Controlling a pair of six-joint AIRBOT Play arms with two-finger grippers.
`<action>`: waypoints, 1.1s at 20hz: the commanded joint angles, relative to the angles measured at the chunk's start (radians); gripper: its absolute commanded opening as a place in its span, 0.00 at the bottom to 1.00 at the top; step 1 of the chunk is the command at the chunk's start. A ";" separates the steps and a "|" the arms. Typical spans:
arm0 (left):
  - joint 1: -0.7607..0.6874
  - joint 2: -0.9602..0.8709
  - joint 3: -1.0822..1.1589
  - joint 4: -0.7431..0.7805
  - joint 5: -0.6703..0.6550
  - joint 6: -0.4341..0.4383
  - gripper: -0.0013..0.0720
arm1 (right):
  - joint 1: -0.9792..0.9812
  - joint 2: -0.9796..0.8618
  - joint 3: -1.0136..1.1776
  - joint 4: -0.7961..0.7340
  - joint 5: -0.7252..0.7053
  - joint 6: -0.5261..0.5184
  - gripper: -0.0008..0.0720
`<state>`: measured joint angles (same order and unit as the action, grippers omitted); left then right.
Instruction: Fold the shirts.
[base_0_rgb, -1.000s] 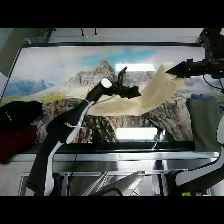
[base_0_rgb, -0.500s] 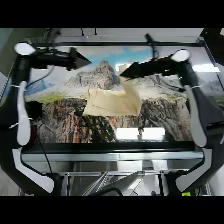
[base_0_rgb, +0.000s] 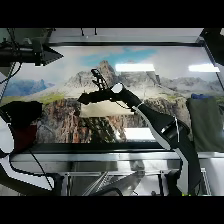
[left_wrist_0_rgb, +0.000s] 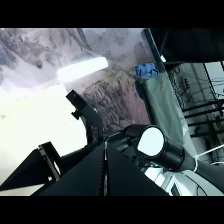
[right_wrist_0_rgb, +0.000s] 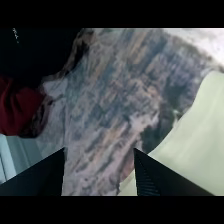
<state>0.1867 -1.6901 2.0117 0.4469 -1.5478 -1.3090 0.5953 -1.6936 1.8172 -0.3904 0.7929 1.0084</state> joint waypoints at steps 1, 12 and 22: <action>-0.003 0.005 0.000 0.002 -0.020 0.001 0.04 | -0.072 0.088 0.001 -0.001 0.101 -0.009 0.67; -0.014 0.005 0.000 0.003 -0.022 0.001 0.04 | -0.601 0.191 -0.169 -0.440 0.462 0.341 0.92; -0.016 0.005 0.000 0.003 -0.021 0.001 0.04 | -0.484 -0.013 -0.212 -0.305 0.403 0.251 0.92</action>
<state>0.1719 -1.6855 2.0117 0.4480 -1.5696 -1.3083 0.0841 -1.6638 1.6123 -0.7460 1.2293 1.3018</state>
